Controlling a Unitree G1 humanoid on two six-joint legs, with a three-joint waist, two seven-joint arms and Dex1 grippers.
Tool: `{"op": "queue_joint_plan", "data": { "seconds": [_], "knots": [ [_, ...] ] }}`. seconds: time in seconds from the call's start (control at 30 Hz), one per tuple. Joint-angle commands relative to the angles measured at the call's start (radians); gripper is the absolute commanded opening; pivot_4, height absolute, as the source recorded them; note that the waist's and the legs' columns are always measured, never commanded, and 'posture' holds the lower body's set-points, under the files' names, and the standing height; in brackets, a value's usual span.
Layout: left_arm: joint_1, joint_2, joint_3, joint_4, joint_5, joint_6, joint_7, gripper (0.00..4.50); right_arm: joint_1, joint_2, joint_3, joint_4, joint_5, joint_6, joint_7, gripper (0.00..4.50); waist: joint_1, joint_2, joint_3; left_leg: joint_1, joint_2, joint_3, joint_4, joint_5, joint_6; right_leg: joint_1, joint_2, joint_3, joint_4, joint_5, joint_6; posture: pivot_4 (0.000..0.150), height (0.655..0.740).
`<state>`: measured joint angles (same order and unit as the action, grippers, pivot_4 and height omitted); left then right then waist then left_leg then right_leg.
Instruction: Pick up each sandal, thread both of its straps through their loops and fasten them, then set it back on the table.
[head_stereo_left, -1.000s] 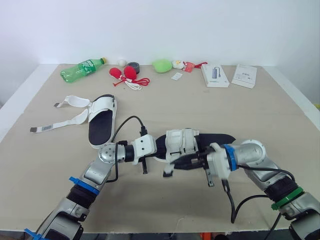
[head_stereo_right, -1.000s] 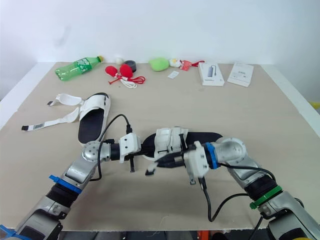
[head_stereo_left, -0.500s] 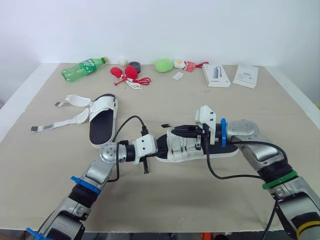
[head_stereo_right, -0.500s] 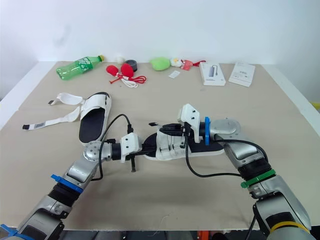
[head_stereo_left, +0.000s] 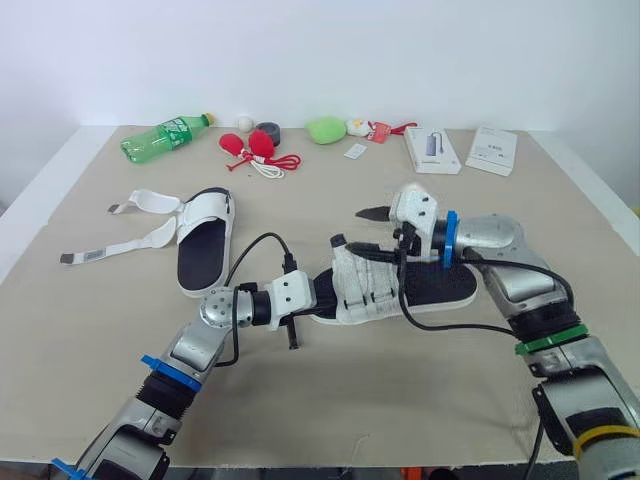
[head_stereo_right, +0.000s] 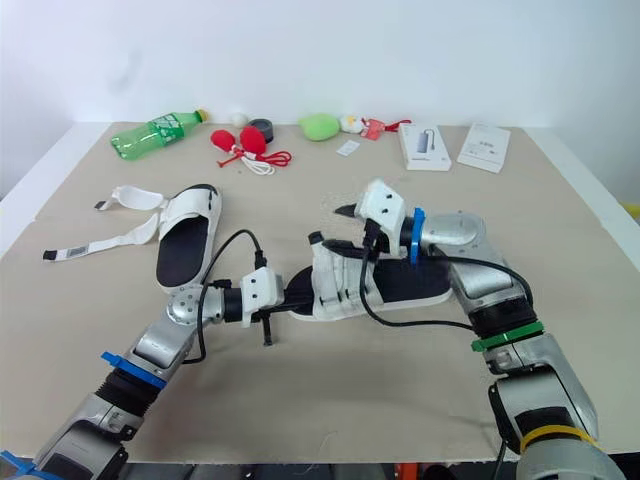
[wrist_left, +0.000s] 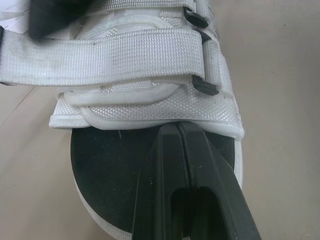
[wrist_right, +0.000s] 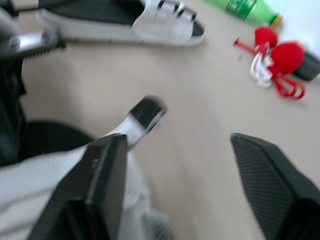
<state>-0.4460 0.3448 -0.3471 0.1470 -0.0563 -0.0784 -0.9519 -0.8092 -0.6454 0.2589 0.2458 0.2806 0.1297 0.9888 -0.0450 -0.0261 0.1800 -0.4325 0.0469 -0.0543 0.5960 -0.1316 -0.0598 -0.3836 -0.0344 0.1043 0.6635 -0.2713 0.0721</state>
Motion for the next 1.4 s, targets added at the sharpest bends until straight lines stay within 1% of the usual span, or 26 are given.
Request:
{"op": "queue_joint_plan", "data": {
  "seconds": [0.03,0.1,0.13,0.2,0.23,0.33,0.5,0.7,0.8,0.97,1.07,1.13,1.17,1.23,1.27,1.3,1.33,1.4],
  "knots": [
    [0.017,0.003,-0.037,0.036,0.022,0.018,-0.026,0.00,-0.075,0.015,-0.028,-0.037,0.024,0.044,0.088,2.91,0.001,0.000,0.000,0.000,0.000,0.000,0.000,0.000,0.000,0.000,0.000,0.000,0.000,0.000,0.000,0.150,0.7400],
    [0.013,-0.003,-0.035,0.039,0.018,0.013,-0.028,0.00,-0.104,0.014,0.005,-0.029,0.027,0.101,0.178,1.91,0.001,0.000,0.000,-0.001,0.000,0.000,0.000,0.000,0.000,0.000,0.000,0.000,0.000,0.000,0.000,0.150,0.7400],
    [0.012,-0.007,-0.034,0.040,0.015,0.010,-0.030,0.00,-0.115,0.012,0.021,-0.025,0.022,0.132,0.217,1.54,0.001,0.000,0.000,-0.001,0.000,0.000,0.000,0.000,0.000,-0.001,0.000,0.000,0.000,0.000,0.000,0.150,0.7400],
    [0.010,-0.013,-0.030,0.038,0.010,0.009,-0.031,0.00,-0.140,0.019,0.049,0.002,-0.003,0.154,0.277,0.41,0.002,0.000,0.000,-0.003,0.000,-0.001,0.000,0.000,0.000,-0.002,0.000,-0.001,0.000,0.000,0.000,0.150,0.7400],
    [0.009,-0.016,-0.028,0.039,0.007,0.008,-0.031,0.00,-0.157,0.023,0.068,0.025,-0.020,0.164,0.306,0.08,0.002,0.000,0.000,-0.004,0.000,0.000,0.000,0.000,0.000,-0.003,0.000,-0.001,0.000,0.000,0.000,0.150,0.7400],
    [0.010,-0.019,-0.021,0.037,0.003,0.005,-0.034,0.00,-0.213,0.058,0.112,0.157,-0.097,0.114,0.333,0.03,0.001,0.000,0.000,-0.005,0.000,0.000,0.000,0.000,0.000,-0.005,0.000,-0.001,0.000,0.001,0.000,0.150,0.7400],
    [0.009,-0.011,-0.009,0.037,0.000,-0.002,-0.034,0.00,-0.304,0.100,0.182,0.405,-0.249,-0.086,0.370,0.03,0.002,0.000,0.000,-0.006,0.000,0.000,0.001,0.000,0.000,-0.005,0.000,-0.001,0.000,0.001,0.000,0.150,0.7400],
    [0.016,0.005,0.005,0.027,0.000,-0.002,-0.029,0.00,-0.374,0.134,0.232,0.610,-0.385,-0.340,0.400,0.03,0.001,0.001,0.000,-0.005,0.000,0.000,-0.001,0.000,0.000,-0.006,0.000,-0.001,0.000,0.003,0.004,0.150,0.7400],
    [0.019,0.012,0.009,0.023,0.002,-0.002,-0.027,0.00,-0.401,0.130,0.272,0.699,-0.484,-0.498,0.362,0.03,0.000,0.001,0.000,-0.005,0.000,-0.001,-0.001,0.000,0.000,-0.006,0.000,-0.002,0.000,0.003,0.004,0.150,0.7400],
    [0.021,0.025,0.015,0.017,0.000,-0.005,-0.031,0.00,-0.470,0.124,0.290,0.832,-0.593,-0.650,0.211,0.03,-0.001,0.001,0.000,-0.005,0.000,-0.001,-0.001,0.001,-0.001,-0.006,0.000,-0.002,0.001,0.001,0.000,0.150,0.7400],
    [0.014,0.035,0.016,0.016,0.002,-0.010,-0.035,0.00,-0.503,0.112,0.246,0.905,-0.615,-0.699,0.086,0.03,-0.003,0.002,0.001,-0.005,0.000,0.000,-0.003,0.001,-0.001,-0.007,0.000,-0.001,0.001,0.003,0.003,0.150,0.7400],
    [0.006,0.041,0.021,0.010,-0.002,-0.011,-0.035,0.00,-0.502,0.114,0.137,0.935,-0.510,-0.664,0.098,0.03,-0.004,0.003,0.001,-0.005,0.000,0.000,-0.005,0.001,-0.001,-0.008,0.000,-0.001,0.001,0.002,0.002,0.150,0.7400],
    [0.002,0.046,0.026,0.004,-0.004,-0.012,-0.036,0.00,-0.495,0.112,0.058,0.942,-0.425,-0.607,0.155,0.32,-0.005,0.003,0.001,-0.005,0.000,0.000,-0.005,0.001,-0.001,-0.008,0.001,-0.001,0.001,0.002,0.002,0.150,0.7400],
    [-0.004,0.055,0.040,-0.008,-0.009,-0.015,-0.037,0.00,-0.474,0.095,-0.052,0.940,-0.317,-0.539,0.251,0.92,-0.004,0.003,0.002,-0.004,0.001,-0.001,-0.007,0.001,-0.001,-0.008,0.001,-0.001,0.002,0.002,0.000,0.150,0.7400],
    [-0.009,0.061,0.049,-0.015,-0.014,-0.015,-0.039,0.00,-0.457,0.075,-0.097,0.933,-0.278,-0.516,0.291,1.30,-0.004,0.003,0.002,-0.004,0.001,-0.001,-0.007,0.001,-0.001,-0.008,0.001,-0.002,0.002,0.004,-0.004,0.150,0.7400],
    [-0.014,0.068,0.062,-0.025,-0.027,-0.007,-0.042,0.00,-0.437,0.052,-0.132,0.928,-0.249,-0.507,0.325,1.86,-0.004,0.003,0.002,-0.004,0.001,-0.001,-0.007,0.001,-0.001,-0.008,0.001,-0.002,0.002,0.004,-0.004,0.150,0.7400],
    [-0.017,0.073,0.071,-0.032,-0.037,-0.001,-0.046,0.00,-0.423,0.037,-0.157,0.922,-0.231,-0.498,0.350,2.24,-0.004,0.003,0.002,-0.004,0.001,-0.001,-0.007,0.001,-0.001,-0.007,0.001,-0.002,0.002,0.004,-0.004,0.150,0.7400],
    [-0.022,0.093,0.104,-0.071,-0.090,0.034,-0.068,0.00,-0.371,-0.009,-0.187,0.929,-0.210,-0.488,0.430,3.27,-0.002,0.003,0.002,-0.005,0.001,-0.002,-0.007,0.001,-0.001,-0.007,0.001,-0.002,0.001,0.004,-0.004,0.150,0.7400]
  ]
}}
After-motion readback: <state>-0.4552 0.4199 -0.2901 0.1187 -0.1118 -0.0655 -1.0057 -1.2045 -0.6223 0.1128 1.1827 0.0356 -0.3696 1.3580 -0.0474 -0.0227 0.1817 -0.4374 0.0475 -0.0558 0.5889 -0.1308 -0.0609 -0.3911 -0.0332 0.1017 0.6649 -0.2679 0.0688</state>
